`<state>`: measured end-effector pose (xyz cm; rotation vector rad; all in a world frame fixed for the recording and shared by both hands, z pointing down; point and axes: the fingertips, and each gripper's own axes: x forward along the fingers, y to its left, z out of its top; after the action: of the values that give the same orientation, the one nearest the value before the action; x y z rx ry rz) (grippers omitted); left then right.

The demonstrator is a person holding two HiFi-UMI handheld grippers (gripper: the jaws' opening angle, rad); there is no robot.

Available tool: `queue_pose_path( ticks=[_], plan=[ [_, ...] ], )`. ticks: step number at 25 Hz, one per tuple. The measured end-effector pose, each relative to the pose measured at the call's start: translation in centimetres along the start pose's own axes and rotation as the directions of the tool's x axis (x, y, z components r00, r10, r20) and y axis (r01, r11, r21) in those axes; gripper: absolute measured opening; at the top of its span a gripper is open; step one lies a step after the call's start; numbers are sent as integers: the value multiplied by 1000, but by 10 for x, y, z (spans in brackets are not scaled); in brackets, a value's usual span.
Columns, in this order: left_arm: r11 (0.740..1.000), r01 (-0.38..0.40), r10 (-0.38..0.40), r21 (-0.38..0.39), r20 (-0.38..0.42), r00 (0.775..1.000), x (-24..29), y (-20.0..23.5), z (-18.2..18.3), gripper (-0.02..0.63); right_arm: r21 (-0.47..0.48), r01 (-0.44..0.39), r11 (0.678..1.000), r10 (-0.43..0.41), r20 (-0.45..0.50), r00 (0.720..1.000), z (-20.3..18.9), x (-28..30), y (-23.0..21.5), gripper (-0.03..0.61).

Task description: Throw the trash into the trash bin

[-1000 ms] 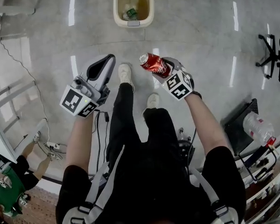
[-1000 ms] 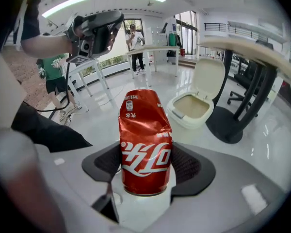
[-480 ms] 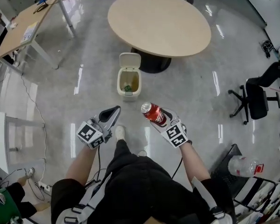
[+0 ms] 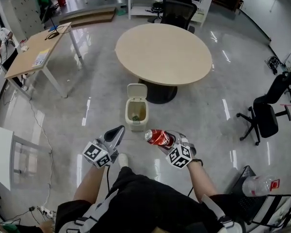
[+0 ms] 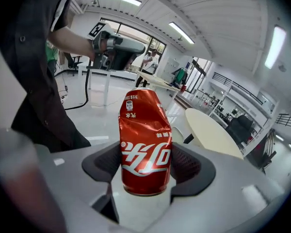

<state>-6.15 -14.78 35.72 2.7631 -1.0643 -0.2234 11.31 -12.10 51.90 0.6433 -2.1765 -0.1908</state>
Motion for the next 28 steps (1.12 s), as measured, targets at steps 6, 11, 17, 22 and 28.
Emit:
queue_pose_path(
  ticks=[6,11,17,22,28],
  plan=[
    [1000,-14,13,26,12,1000,3,65,19,0,9,27,1000,-27,-8,1000,35,32,-36,318],
    [992,21,-26,124,38,999,12,109,45,0,-13,66,998,-66,26,998,92,67,-80,318],
    [994,5,-13,112,71,997,2,169,66,0,-37,78,996,-77,27,997,141,110,-99,318],
    [993,-26,20,115,49,999,-5,206,72,0,18,68,998,-69,11,998,153,142,-104,318],
    [988,16,-15,152,-2,1000,22,212,46,0,38,38,999,-38,-20,999,145,168,-105,318]
  ],
)
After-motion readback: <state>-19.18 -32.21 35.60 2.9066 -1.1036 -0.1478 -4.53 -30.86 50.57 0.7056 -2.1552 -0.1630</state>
